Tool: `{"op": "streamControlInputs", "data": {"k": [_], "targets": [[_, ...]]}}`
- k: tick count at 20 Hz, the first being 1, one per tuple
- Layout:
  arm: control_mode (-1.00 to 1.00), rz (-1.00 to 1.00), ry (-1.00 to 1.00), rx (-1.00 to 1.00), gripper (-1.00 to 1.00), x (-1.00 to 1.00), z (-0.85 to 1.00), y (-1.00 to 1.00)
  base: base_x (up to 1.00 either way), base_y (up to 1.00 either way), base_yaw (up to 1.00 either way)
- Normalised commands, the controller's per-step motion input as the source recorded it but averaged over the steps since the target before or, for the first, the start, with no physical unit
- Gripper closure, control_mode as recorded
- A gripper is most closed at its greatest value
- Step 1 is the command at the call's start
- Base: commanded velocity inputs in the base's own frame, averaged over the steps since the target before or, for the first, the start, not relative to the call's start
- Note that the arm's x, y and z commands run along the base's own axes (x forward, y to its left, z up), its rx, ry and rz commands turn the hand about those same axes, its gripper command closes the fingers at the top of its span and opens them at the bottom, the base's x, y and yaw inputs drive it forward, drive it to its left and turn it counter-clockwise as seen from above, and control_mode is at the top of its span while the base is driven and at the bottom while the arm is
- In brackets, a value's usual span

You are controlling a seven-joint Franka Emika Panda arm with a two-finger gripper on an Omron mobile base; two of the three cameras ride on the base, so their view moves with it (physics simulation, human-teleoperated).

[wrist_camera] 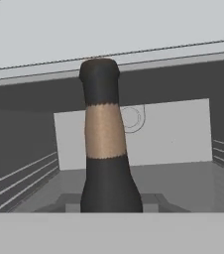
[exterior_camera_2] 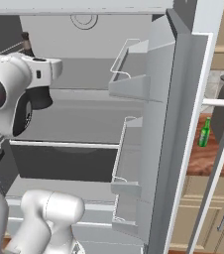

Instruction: Place the liquor and beer on the top shelf of the fridge to keep them out of children's reach, and place the bell pepper on lower shelves for easy access.

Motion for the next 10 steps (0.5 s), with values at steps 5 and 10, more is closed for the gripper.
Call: {"op": "streamControlInputs", "data": {"k": [5,10], "targets": [[-1.0,-0.03,-0.01,0.1,1.0,0.45,0.0,0.0,0.0,0.0,0.0],[-1.0,-0.01,-0.05,0.03,1.0,0.51,0.03,0.02,0.0,0.0,0.0]]}}
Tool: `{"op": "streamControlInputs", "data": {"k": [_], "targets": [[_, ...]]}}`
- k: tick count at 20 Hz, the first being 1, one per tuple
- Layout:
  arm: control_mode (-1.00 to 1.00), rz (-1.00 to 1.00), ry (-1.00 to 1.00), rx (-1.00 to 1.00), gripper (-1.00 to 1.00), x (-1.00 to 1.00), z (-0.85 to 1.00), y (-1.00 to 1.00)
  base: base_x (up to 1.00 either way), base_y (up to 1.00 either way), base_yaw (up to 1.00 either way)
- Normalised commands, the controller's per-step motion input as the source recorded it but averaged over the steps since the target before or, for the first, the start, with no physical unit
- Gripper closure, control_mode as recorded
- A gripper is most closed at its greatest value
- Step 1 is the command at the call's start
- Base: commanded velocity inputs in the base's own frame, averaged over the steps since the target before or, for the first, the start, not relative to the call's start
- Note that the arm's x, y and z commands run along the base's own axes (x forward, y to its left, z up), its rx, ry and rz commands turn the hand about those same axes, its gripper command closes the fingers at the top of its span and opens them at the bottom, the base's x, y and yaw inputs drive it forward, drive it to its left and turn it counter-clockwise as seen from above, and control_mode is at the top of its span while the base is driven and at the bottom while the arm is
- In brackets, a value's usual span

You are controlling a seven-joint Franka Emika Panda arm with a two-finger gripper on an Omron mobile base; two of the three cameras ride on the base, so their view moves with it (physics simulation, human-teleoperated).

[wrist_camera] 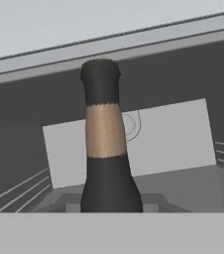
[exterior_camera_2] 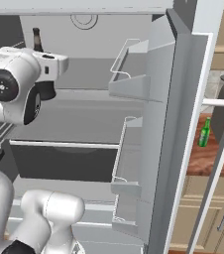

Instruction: Place the liquor and beer on the top shelf of the fridge to keep them out of children's reach, and place the bell pepper on lower shelves for easy access.

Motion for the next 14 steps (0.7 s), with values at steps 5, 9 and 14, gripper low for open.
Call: {"op": "streamControlInputs", "data": {"k": [5,9,14], "targets": [[-1.0,-0.01,-0.05,0.0,1.0,0.55,0.0,0.06,0.0,0.0,0.0],[-1.0,0.0,-0.03,0.0,1.0,0.61,0.0,0.1,0.0,0.0,0.0],[-1.0,0.0,-0.01,-0.02,1.0,0.65,0.0,0.12,0.0,0.0,0.0]]}}
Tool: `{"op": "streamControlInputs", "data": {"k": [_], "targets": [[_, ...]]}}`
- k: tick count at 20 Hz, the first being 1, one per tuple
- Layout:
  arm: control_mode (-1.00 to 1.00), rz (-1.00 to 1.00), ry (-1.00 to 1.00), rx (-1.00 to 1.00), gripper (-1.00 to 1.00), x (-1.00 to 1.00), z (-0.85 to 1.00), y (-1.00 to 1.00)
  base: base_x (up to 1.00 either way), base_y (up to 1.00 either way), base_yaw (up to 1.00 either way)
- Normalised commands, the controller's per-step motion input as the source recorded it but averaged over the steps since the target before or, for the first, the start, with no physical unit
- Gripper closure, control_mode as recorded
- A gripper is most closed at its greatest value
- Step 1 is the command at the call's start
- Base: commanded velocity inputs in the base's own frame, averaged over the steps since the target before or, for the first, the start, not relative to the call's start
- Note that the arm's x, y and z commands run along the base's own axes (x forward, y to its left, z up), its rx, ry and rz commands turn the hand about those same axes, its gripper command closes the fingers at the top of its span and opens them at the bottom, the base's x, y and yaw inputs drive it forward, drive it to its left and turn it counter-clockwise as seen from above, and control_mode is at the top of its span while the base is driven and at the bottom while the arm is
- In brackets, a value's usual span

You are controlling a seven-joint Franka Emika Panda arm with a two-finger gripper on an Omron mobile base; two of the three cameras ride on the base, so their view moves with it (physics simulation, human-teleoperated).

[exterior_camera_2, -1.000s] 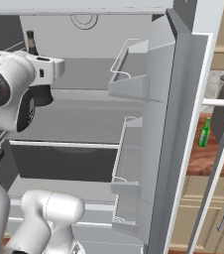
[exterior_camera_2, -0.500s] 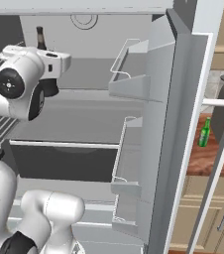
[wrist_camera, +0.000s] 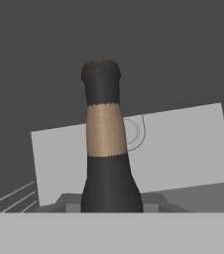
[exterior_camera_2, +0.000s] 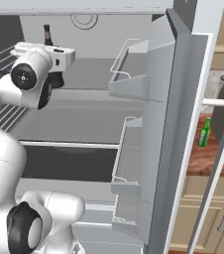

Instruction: Place the liquor and beer on the top shelf of the fridge to keep them out of children's reach, and place the bell pepper on lower shelves for easy access.

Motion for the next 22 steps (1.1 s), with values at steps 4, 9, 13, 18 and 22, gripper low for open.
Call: {"op": "streamControlInputs", "data": {"k": [4,9,13,18,22], "targets": [[-1.0,0.0,0.0,-0.06,1.0,0.6,0.0,0.13,0.0,0.0,0.0],[-1.0,0.0,-0.01,-0.06,1.0,0.55,0.0,0.13,0.0,0.0,0.0],[-1.0,0.0,-0.08,-0.01,1.0,0.41,0.0,0.03,0.0,0.0,0.0],[-1.0,0.0,-0.11,0.0,1.0,0.27,-0.11,0.0,0.0,0.0,0.0],[-1.0,0.0,-0.02,-0.02,1.0,0.22,-0.18,0.0,0.0,0.0,0.0]]}}
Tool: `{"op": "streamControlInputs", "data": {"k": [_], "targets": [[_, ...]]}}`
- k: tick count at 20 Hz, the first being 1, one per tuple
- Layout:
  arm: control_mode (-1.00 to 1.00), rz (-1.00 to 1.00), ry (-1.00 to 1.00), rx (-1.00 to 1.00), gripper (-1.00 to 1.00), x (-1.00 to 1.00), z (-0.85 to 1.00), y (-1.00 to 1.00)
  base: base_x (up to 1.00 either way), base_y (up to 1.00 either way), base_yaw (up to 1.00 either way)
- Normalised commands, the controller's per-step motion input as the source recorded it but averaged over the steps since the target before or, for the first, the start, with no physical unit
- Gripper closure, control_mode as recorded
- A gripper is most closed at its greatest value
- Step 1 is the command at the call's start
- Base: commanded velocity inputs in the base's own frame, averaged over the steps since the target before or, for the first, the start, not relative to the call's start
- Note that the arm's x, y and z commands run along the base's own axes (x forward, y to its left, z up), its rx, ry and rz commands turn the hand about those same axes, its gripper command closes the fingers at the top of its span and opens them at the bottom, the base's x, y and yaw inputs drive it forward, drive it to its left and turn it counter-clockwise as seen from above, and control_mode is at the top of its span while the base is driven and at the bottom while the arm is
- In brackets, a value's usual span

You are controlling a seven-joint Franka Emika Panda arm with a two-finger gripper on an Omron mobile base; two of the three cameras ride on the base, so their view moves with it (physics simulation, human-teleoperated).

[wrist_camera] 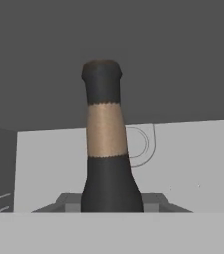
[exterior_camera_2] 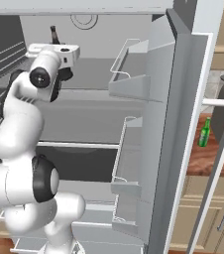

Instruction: Place the liquor and beer on the top shelf of the fridge to keep them out of children's reach, and place the bell pepper on lower shelves for easy access.

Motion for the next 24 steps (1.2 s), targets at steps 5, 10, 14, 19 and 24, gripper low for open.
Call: {"op": "streamControlInputs", "data": {"k": [5,10,14,19,24], "targets": [[-1.0,0.0,0.0,-0.05,1.0,0.26,-0.05,0.02,0.0,0.0,0.0],[-1.0,0.0,0.02,-0.07,1.0,0.36,0.0,0.08,0.0,0.0,0.0],[-1.0,0.0,0.13,-0.07,1.0,0.35,-0.08,0.02,0.0,0.0,0.0],[-1.0,0.0,0.16,-0.05,1.0,0.28,-0.3,0.0,0.0,0.0,0.0],[-1.0,0.0,0.01,-0.01,1.0,0.1,-0.5,0.0,0.0,0.0,0.0]]}}
